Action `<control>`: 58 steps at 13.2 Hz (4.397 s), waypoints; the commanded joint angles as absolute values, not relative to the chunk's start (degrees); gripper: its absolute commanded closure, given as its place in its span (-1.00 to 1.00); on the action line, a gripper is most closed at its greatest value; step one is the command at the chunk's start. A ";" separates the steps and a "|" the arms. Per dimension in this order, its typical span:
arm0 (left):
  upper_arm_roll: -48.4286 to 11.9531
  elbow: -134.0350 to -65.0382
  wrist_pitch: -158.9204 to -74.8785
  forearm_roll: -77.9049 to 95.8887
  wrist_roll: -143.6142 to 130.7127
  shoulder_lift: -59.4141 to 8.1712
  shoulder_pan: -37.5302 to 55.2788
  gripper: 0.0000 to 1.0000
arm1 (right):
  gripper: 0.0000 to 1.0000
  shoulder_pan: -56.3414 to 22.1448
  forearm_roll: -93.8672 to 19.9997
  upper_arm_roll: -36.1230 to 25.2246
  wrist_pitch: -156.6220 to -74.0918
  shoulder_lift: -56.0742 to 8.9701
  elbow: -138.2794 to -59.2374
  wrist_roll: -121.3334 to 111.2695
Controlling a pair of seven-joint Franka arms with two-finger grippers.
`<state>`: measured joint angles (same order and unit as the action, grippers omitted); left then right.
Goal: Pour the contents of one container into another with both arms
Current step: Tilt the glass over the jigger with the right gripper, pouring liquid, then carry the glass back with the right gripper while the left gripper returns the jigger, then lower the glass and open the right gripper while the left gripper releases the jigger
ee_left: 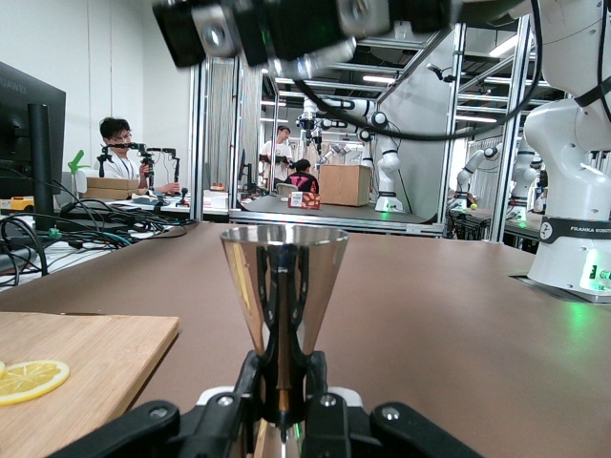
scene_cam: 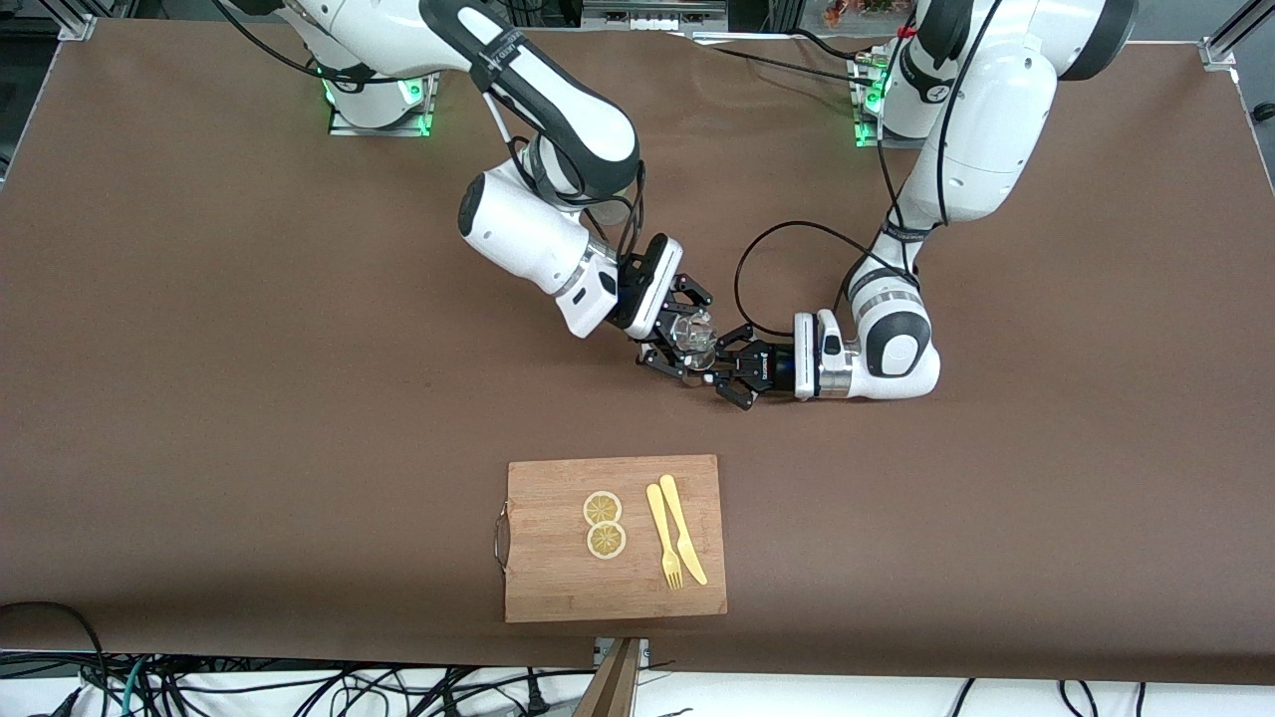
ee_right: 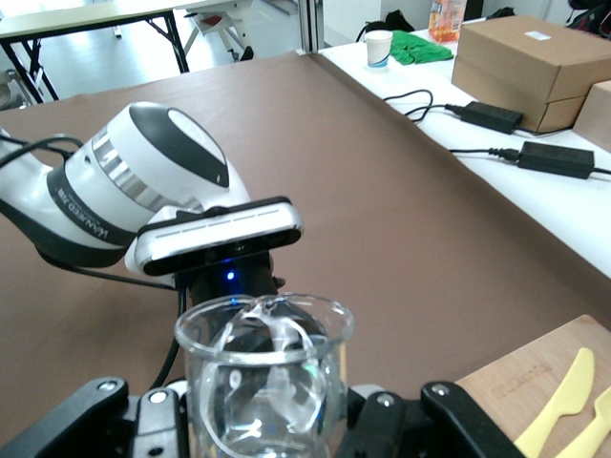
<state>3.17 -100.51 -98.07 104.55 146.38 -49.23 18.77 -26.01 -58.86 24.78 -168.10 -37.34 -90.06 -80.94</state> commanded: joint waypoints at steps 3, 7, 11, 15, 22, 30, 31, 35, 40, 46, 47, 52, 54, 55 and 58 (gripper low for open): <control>4.92 -100.55 -95.81 102.40 145.81 -48.16 18.63 1.00 | 1.00 -21.72 -63.62 26.72 -164.20 -33.14 -91.41 -80.68; 5.54 -102.48 -89.75 97.67 149.23 -47.99 13.99 1.00 | 1.00 -17.59 -65.92 26.72 -157.88 -31.73 -91.41 -81.73; 7.28 -102.83 -85.18 87.56 152.04 -47.29 6.34 1.00 | 1.00 -11.79 -73.27 20.51 -135.68 -29.36 -93.07 -95.40; 11.69 -103.09 -78.32 81.50 157.67 -47.55 -0.59 1.00 | 1.00 -10.64 -78.40 5.84 -110.27 -29.09 -97.20 -110.27; 12.39 -103.01 -72.88 67.34 169.35 -48.69 -16.24 1.00 | 1.00 -5.90 -74.90 -9.75 -89.22 -29.88 -105.46 -124.96; 18.28 -102.92 -69.52 63.63 179.46 -53.87 -18.02 1.00 | 1.00 0.61 -71.54 -11.34 -88.51 -38.75 -107.40 -139.91; 18.28 -102.83 -69.61 63.63 180.17 -54.57 -18.02 1.00 | 1.00 1.14 -71.54 -11.34 -88.51 -39.98 -107.58 -141.84; 18.28 -102.48 -69.87 63.63 180.97 -56.86 -17.93 1.00 | 1.00 2.90 -71.54 -11.34 -89.29 -44.64 -107.58 -145.71; 18.63 -101.17 -70.31 63.63 180.53 -57.39 -17.93 -1.00 | 1.00 3.52 -71.54 -11.34 -90.70 -48.42 -107.23 -150.20; 24.78 -89.58 -70.75 57.24 159.05 -53.71 -17.58 -1.00 | -0.31 3.43 -69.61 -11.34 -92.81 -49.31 -107.05 -150.73; 25.39 -87.82 -72.41 55.56 154.21 -51.79 -17.40 -1.00 | -0.99 3.51 -69.35 -11.34 -92.81 -49.31 -107.14 -150.65; 25.14 -84.64 -75.06 39.32 107.15 -36.68 -14.78 -1.00 | -1.00 3.69 -67.24 -13.71 -92.64 -48.87 -107.23 -150.03; 25.05 -84.55 -75.06 35.79 89.82 -31.40 -10.74 -1.00 | -1.00 4.21 -65.14 -14.41 -92.46 -48.52 -107.14 -149.68; 24.79 -84.64 -75.06 35.08 81.91 -29.38 -8.90 -1.00 | -1.00 4.57 -64.26 -14.50 -92.37 -48.34 -107.23 -149.68; 24.26 -84.46 -75.41 34.98 59.93 -25.15 -2.75 -1.00 | -1.00 4.83 -60.48 -17.30 -92.20 -46.41 -107.23 -148.63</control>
<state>24.63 -83.11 -74.10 36.94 72.48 -27.94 -5.92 3.56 -63.74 -15.26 -89.88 -47.46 -107.21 -150.20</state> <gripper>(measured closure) 0.000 0.000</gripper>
